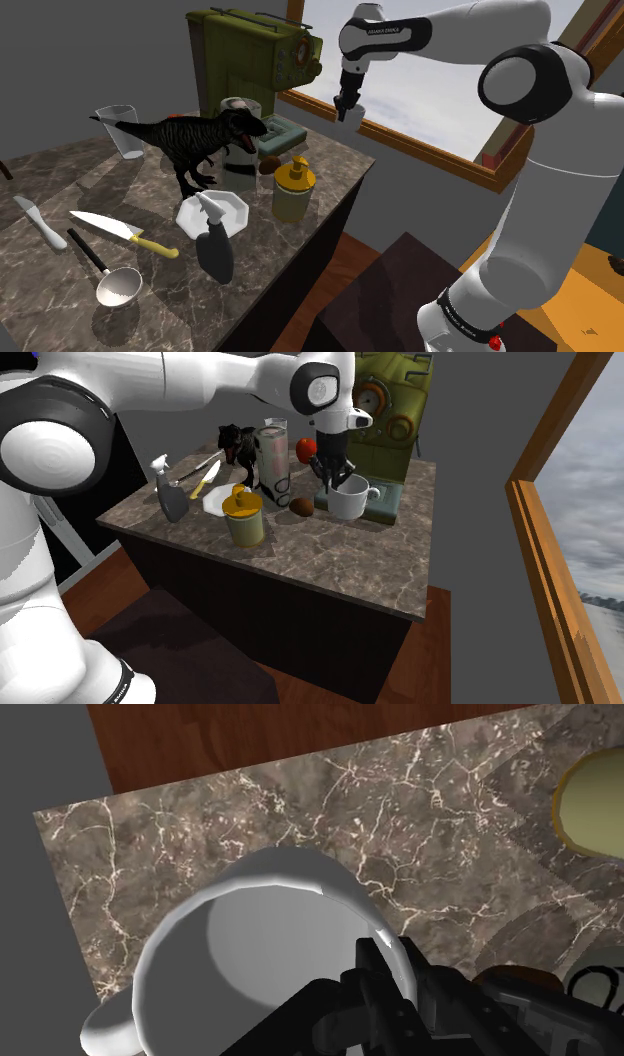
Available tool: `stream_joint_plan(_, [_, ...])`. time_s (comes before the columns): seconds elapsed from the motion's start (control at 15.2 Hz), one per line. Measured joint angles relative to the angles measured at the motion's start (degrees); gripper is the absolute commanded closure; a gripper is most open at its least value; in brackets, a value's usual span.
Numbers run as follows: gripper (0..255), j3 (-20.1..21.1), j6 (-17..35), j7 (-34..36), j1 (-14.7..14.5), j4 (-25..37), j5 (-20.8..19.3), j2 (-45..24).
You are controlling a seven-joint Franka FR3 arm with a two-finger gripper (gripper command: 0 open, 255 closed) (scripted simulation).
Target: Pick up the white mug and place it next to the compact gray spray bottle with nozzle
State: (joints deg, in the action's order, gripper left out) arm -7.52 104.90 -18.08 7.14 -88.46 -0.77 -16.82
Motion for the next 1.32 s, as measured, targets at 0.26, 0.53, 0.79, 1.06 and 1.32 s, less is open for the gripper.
stream_joint_plan(0.26, [255,-0.01,-2.96,-0.05,0.01,3.04,0.02,-0.08])
stream_joint_plan(0.53, [255,-0.03,-6.15,-0.17,0.07,6.43,0.07,-0.28])
stream_joint_plan(0.79, [255,-0.08,-9.46,-0.37,0.2,10.06,0.13,-0.59])
stream_joint_plan(1.06, [255,-0.09,-12.84,-0.48,0.27,13.99,0.2,-1.14])
stream_joint_plan(1.32, [255,0.27,-14.77,0.66,-0.59,14.83,-0.03,-0.12])
